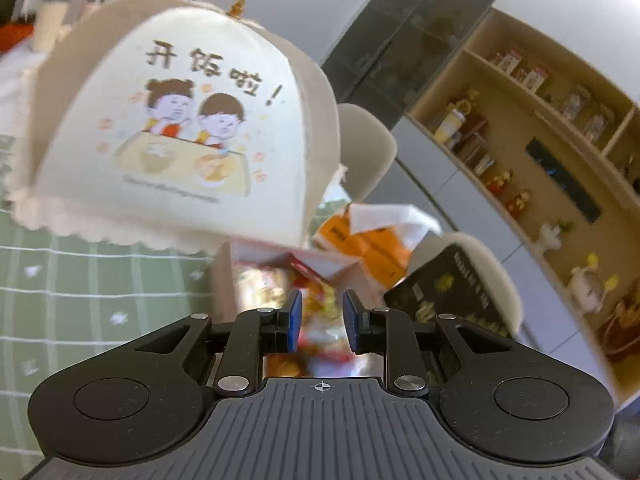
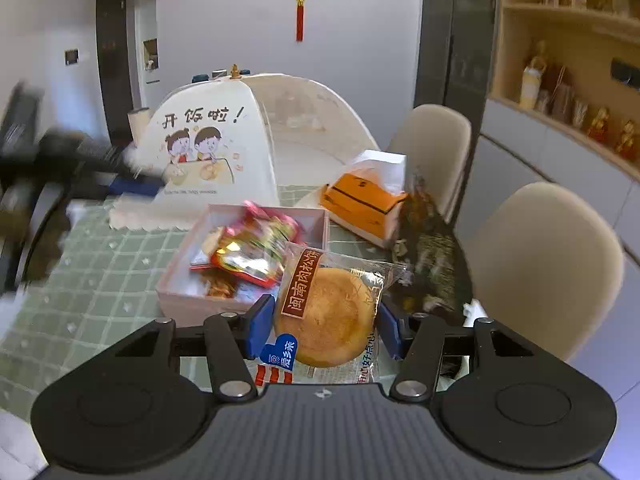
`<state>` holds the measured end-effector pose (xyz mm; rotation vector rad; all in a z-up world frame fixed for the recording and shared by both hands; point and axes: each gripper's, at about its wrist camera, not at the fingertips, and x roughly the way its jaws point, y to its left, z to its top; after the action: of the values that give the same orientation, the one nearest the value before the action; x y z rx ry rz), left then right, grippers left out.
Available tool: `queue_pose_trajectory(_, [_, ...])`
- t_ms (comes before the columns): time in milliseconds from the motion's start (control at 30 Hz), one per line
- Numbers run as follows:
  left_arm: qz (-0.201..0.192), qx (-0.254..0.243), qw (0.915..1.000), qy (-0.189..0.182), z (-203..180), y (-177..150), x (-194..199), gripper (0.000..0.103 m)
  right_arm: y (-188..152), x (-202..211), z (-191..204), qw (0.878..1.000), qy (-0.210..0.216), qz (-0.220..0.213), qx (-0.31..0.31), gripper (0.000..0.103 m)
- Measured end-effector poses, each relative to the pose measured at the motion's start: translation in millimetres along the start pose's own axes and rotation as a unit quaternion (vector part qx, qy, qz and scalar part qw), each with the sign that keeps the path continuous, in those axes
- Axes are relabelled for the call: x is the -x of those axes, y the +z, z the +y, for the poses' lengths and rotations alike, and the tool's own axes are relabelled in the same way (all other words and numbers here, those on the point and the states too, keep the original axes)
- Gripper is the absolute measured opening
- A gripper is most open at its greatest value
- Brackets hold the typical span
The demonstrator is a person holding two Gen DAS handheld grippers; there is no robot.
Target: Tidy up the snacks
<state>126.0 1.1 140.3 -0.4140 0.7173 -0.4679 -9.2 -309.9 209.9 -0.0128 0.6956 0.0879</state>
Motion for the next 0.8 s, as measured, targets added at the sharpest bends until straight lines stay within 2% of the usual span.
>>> queue_pose_trajectory(100, [-0.013, -0.036, 0.9991, 0.017, -4, -12, 16, 0.026, 39, -30, 23, 0.999, 0.028, -0.027, 0.003, 0.055])
queue_pose_trajectory(200, [-0.021, -0.089, 0.9941, 0.058, -17, -30, 28, 0.026, 80, -70, 39, 0.999, 0.037, -0.039, 0.0, 0.069])
queue_pose_trajectory(300, [-0.01, -0.12, 0.9881, 0.096, -15, -54, 35, 0.026, 85, -97, 42, 0.999, 0.031, -0.027, -0.002, 0.069])
queue_pose_trajectory(433, [0.018, -0.13, 0.9804, 0.148, -1, -103, 34, 0.026, 41, -105, 34, 0.999, 0.041, 0.007, -0.015, 0.069])
queue_pose_trajectory(533, [0.031, -0.126, 0.9744, 0.184, 4, -140, 25, 0.026, -16, -117, 36, 0.998, 0.028, 0.051, -0.011, 0.069])
queue_pose_trajectory(667, [0.042, -0.126, 0.9711, 0.198, -1, -173, 6, 0.026, -84, -132, 41, 0.995, 0.006, 0.101, -0.008, 0.069])
queue_pose_trajectory(700, [0.046, -0.123, 0.9711, 0.2, -2, -179, 0, 0.028, -93, -134, 42, 0.994, 0.005, 0.108, -0.01, 0.069])
queue_pose_trajectory(767, [0.019, -0.144, 0.968, 0.205, -12, -190, -4, 0.039, -110, -140, 44, 0.994, 0.009, 0.112, -0.016, 0.071])
queue_pose_trajectory(800, [0.014, -0.154, 0.966, 0.207, -16, -193, -7, 0.049, -114, -137, 48, 0.996, 0.002, 0.093, -0.008, 0.071])
